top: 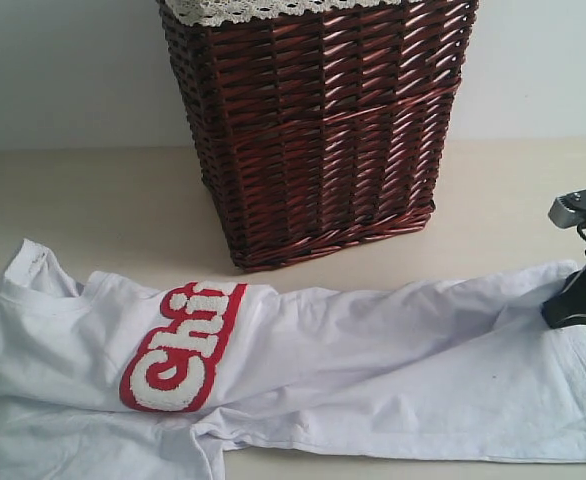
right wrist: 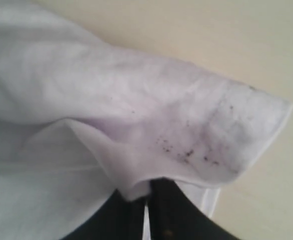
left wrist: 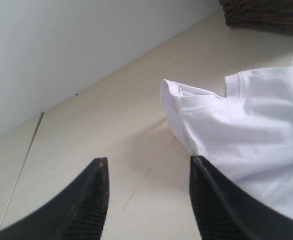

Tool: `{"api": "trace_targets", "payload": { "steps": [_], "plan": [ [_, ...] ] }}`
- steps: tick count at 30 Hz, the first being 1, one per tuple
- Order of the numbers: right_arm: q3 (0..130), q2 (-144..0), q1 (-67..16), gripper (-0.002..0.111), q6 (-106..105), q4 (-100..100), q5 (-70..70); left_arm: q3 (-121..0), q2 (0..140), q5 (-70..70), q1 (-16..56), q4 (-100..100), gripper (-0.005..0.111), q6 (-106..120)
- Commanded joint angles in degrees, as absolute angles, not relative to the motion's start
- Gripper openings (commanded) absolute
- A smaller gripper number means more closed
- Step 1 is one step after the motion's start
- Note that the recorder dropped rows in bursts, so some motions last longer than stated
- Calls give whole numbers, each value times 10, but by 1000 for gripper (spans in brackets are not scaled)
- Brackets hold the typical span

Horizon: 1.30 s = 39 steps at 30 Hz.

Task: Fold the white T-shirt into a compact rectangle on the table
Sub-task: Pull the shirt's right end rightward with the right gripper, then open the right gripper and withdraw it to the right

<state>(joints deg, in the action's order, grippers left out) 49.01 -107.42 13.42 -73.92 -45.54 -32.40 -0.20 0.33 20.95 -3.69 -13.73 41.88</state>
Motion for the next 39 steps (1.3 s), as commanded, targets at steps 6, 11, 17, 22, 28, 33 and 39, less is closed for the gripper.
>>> {"api": "trace_targets", "payload": {
  "steps": [6, 11, 17, 22, 28, 33, 39],
  "plan": [
    [490, -984, 134, 0, -801, -546, -377, 0, 0, 207, -33, -139, 49, 418],
    [490, -962, 134, 0, -865, -650, -235, 0, 0, 207, -33, -139, 49, 418],
    [491, -994, 134, 0, -873, -672, -118, 0, 0, 207, -33, -139, 49, 418],
    [491, -1025, 134, 2, -873, -670, -138, 0, 0, 207, -33, -139, 49, 418],
    [490, -1033, 134, 35, -872, -670, -140, 0, 0, 207, -33, -139, 49, 418],
    [490, -959, 134, 55, -854, -670, -169, 0, 0, 207, -33, -139, 49, 418],
    [490, -878, 134, 45, -804, -603, -387, 0, 0, 207, -33, -139, 49, 418]
  ]
}}
